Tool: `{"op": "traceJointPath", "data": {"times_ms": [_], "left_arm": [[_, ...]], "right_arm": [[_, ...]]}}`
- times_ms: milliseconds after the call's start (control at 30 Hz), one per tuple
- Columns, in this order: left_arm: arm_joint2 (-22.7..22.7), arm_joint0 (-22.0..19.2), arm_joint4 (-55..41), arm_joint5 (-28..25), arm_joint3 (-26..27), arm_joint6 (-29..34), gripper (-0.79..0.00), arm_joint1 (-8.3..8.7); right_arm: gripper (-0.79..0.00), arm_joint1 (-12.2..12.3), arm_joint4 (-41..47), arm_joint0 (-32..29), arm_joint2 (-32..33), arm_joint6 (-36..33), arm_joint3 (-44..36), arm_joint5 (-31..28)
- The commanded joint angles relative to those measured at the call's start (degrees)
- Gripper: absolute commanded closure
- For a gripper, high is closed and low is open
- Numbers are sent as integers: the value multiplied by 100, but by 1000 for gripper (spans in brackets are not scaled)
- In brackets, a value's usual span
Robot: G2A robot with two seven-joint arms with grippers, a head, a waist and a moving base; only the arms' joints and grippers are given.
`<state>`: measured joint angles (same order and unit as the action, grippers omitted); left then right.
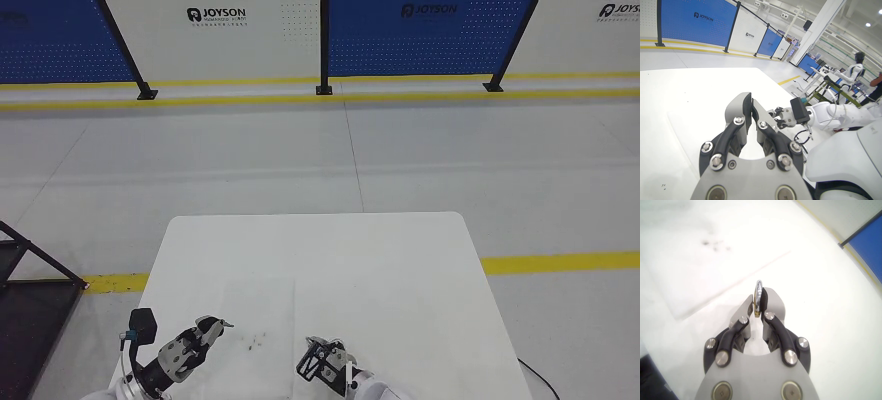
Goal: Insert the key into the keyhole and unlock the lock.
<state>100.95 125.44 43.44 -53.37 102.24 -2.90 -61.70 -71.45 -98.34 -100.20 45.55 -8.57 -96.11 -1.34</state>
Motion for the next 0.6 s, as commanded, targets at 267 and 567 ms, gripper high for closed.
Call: {"op": "traceJointPath", "data": {"times_ms": [267,567], "left_arm": [[-228,-151,-1028,-370,-51,97,0,10],[-901,-430,-2319,-463,-31,556,0,66]], "right_arm": [[0,221,1149,-458,745,2197,-345,-975],[0,264,2084,-351,887,3233,-232,-1957]]}}
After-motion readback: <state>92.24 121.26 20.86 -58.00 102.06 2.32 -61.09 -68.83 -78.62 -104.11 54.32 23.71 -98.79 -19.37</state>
